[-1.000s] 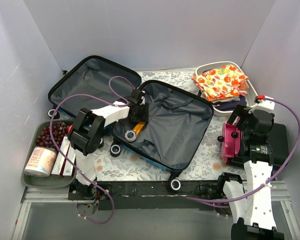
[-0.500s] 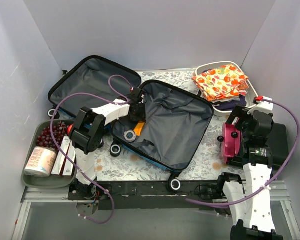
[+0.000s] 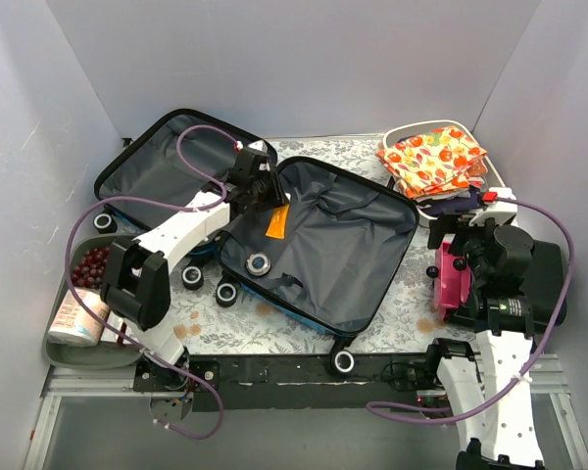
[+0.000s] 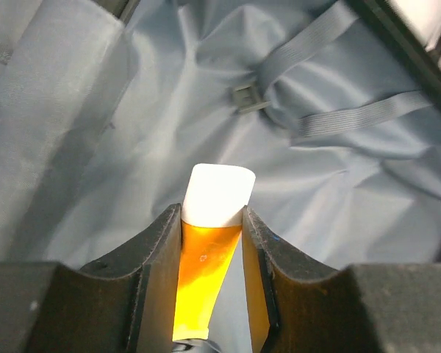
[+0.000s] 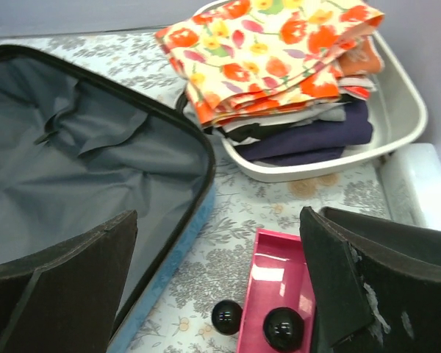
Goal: Open, take out, and arrange the luggage
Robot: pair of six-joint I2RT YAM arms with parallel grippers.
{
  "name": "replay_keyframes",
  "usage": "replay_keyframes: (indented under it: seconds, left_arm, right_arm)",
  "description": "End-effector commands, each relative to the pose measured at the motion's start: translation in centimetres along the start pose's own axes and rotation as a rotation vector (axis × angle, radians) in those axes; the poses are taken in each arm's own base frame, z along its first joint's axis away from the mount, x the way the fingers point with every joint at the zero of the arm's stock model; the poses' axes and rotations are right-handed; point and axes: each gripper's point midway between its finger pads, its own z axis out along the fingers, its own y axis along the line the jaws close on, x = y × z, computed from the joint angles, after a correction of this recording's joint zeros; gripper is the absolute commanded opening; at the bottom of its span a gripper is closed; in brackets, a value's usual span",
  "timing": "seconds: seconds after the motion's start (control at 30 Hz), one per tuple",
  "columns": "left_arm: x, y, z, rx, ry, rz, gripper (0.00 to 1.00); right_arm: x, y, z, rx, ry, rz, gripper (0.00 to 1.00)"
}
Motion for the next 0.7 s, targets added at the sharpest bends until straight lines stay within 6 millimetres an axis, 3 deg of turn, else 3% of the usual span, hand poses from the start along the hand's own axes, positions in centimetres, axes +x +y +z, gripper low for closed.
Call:
replay_keyframes:
  seconds: [0.0,0.2,0.33,0.43,0.47,0.53,0.67]
  left_arm:
    - [-2.9,-4.3,-3.6,0.160,-0.065,-0.139,0.00]
    - [-2.8,-7.8,-6.0,0.317,-0.042,-0.286,0.00]
    - [-2.9,-9.2,-6.5,0.341,-0.078,-0.315,0.00]
    - [-2.8,-9.6,-6.1,0.335,-0.078,-0.283,0.00]
    - [-2.7,-9.8,-6.1,0.346,-0.069,-0.261,0.06]
    - [-1.6,-8.6,-4.3,0.284,-0.037,-0.205,0.15]
    - [1.2,-5.6,-1.7,0.139,0.053,-0.181,0.20]
  right_arm:
    - [-1.1,2.9,0.3,-0.162,-0.042,-0.024,0.98]
    - [-1.1,7.6,0.6,-0.423,0.025,-0.005,0.98]
    - [-1.0,11.7,0.7,-0.614,0.079,0.034,0.94]
    - [-0.7,13.1,1.6,-0.612,0.131,0.045,0.93]
    - [-0.3,12.8,2.5,-0.568,0.155,0.049,0.94]
    - [-0.3,13.5,2.7,-0.561,0.173,0.021,0.94]
    - [0.4,16.2,3.0,-0.666,0.176,-0.147,0.92]
